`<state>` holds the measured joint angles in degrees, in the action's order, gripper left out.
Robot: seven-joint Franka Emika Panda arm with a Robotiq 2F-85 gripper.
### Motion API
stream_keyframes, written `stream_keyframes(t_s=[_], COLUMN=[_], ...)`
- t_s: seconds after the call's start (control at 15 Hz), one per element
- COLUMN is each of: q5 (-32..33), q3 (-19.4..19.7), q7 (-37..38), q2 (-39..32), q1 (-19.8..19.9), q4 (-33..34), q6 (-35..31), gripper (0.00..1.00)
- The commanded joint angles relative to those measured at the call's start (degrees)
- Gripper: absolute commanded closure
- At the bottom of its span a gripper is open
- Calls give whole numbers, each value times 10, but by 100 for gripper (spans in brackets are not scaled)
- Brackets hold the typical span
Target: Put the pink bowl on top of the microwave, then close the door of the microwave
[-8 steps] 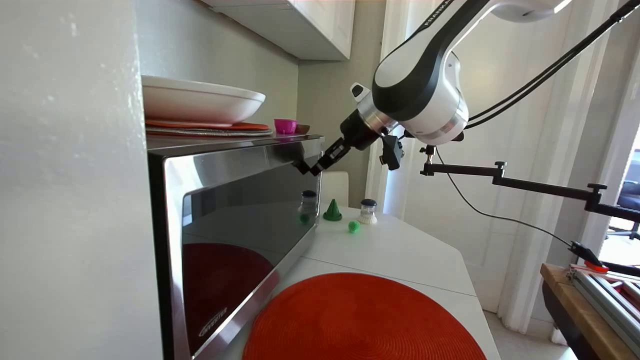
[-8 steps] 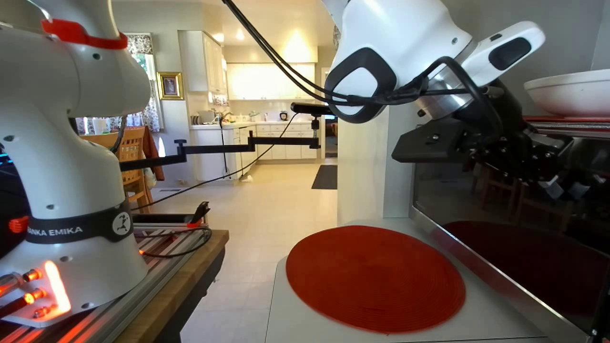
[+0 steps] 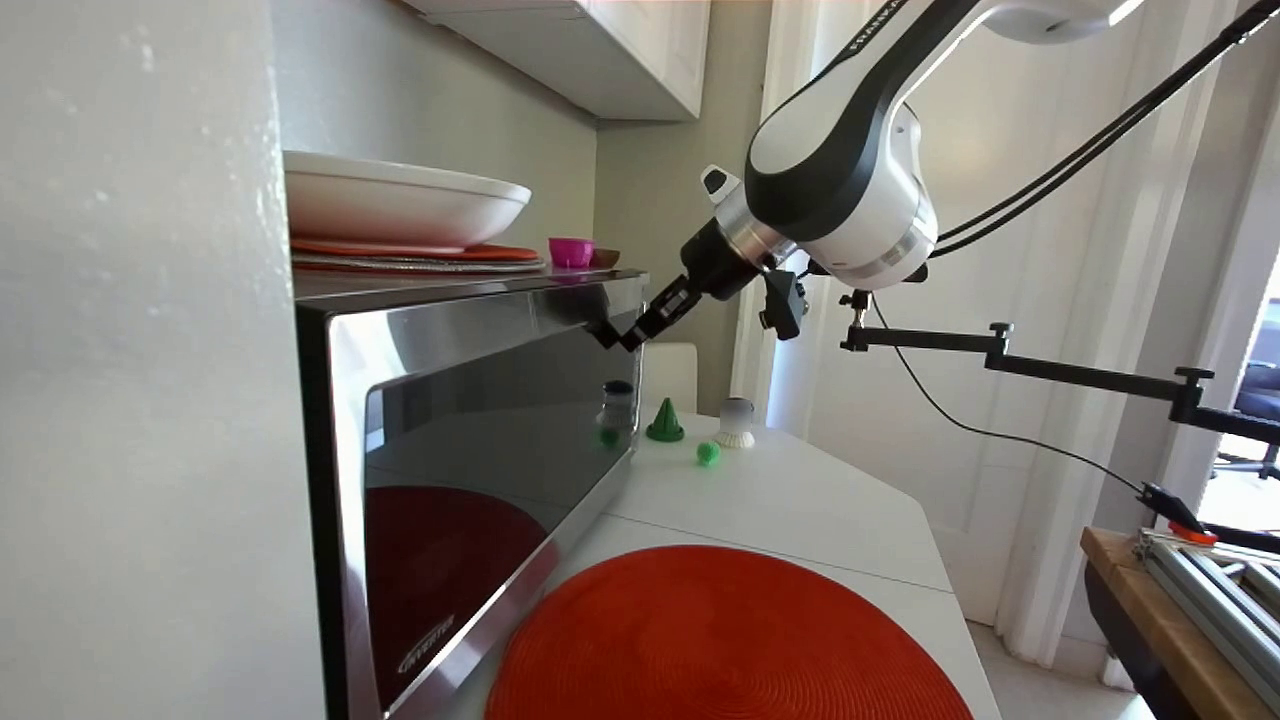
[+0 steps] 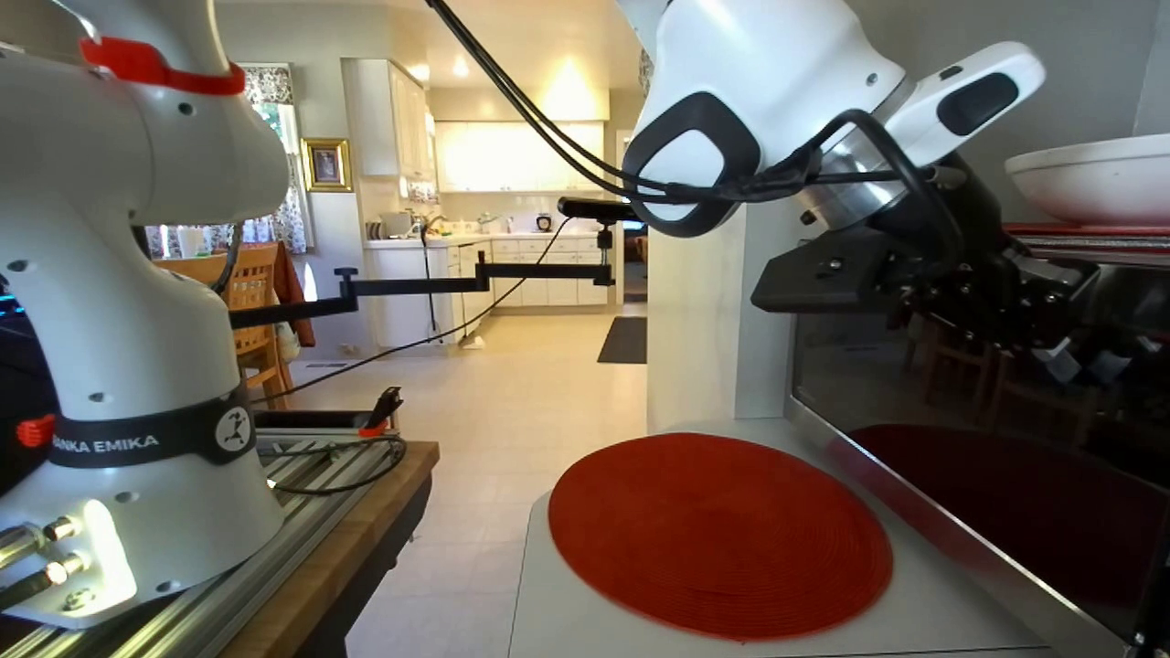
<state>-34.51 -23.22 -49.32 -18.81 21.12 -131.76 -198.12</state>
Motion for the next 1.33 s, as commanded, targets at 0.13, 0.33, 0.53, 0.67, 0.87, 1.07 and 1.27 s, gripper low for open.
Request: stream_keyframes(t_s=[0.13, 0.33, 0.53, 0.67, 0.87, 1.07, 1.27], q5=[-32, -28, -22, -37, -41, 19, 99], q3=[-35, -41, -89, -123, -102, 42, 170], q7=[6, 8, 32, 41, 61, 116, 160], q2=[83, 87, 136, 177, 231, 288, 325], q1=[39, 44, 89, 116, 113, 20, -56], q4=[-40, -44, -55, -48, -32, -13, 22], q6=[115, 115, 208, 304, 454, 588, 700], gripper=[100, 100, 100, 73, 53, 30, 9])
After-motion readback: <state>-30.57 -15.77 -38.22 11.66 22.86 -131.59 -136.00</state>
